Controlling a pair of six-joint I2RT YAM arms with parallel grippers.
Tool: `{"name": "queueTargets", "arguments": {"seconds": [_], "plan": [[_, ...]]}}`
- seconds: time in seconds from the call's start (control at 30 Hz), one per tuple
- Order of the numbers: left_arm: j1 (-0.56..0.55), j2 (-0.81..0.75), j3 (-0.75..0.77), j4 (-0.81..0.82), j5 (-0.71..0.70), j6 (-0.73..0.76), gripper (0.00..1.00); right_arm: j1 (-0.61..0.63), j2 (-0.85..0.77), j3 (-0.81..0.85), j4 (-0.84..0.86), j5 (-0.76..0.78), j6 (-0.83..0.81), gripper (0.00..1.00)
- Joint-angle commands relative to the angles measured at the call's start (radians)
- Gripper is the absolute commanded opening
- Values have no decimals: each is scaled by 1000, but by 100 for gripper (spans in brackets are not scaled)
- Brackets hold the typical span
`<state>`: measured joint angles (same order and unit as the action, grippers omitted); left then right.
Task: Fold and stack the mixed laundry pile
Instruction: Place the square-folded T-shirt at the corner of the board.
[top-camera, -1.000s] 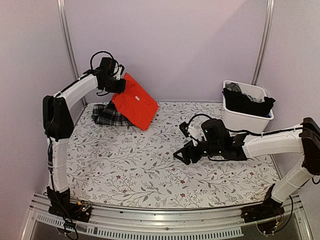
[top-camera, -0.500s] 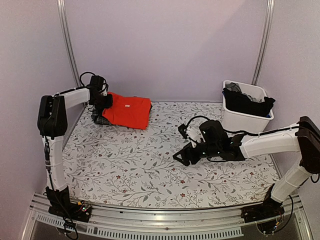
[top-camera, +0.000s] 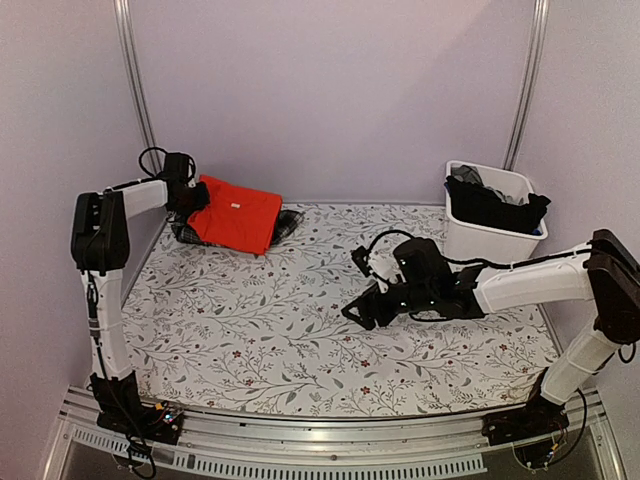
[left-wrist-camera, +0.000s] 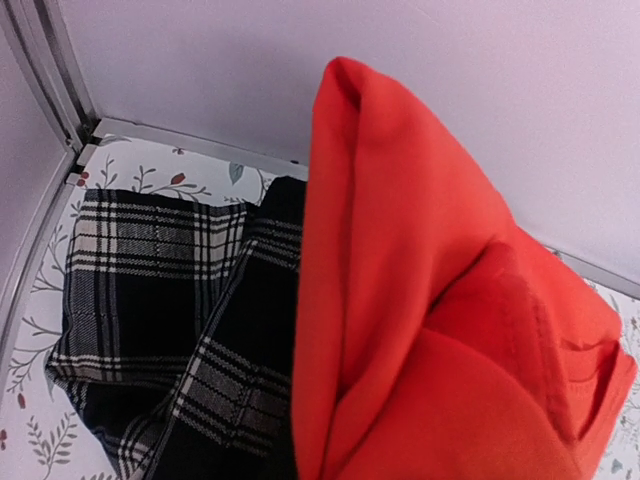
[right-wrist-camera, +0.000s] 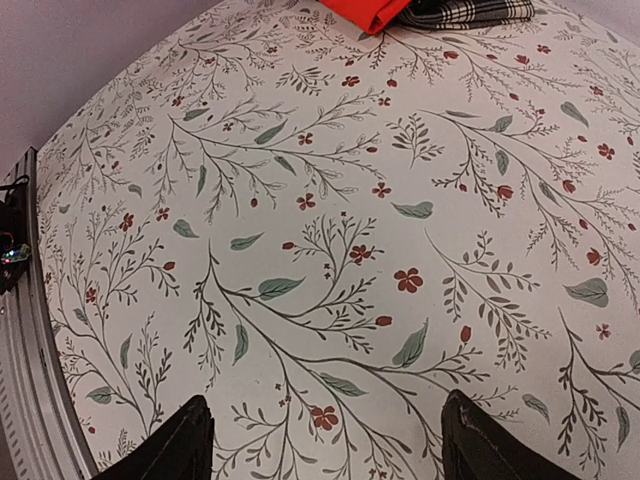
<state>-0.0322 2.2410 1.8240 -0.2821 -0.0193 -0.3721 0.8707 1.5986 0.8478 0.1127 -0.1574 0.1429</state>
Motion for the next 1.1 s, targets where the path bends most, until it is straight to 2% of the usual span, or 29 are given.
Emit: {"name": "queueTargets", "arguments": {"seconds": [0.0,0.07,0.1,0.27,0.3,0.33,0.6,0.83,1.07], "plan": [[32,62,5,72,-12,-44,0,-5,21,34,-8,-10,3,77],[52,82,5,80,-16,-48,0,-5,24,37,-14,-10,4,77],[57,89,9,83,-17,-42,7,-5,24,37,-16,-10,4,77],[60,71,18,33,-117,2,64,-6,24,39,-21,-9,8,77],[60,47,8,35,-147,13,73,-6,24,40,-22,-11,8,77],[61,26,6,31,-187,25,79,-8,26,40,-22,-13,9,77],[73,-90,27,-35,-236,67,82,-35,19,39,-22,-29,23,78],[-41,-114,-31,18,-5,212,82,-119,-39,31,-26,-51,32,79],[-86,-41,-47,17,46,139,87,-225,-121,6,-51,-79,33,81]]}}
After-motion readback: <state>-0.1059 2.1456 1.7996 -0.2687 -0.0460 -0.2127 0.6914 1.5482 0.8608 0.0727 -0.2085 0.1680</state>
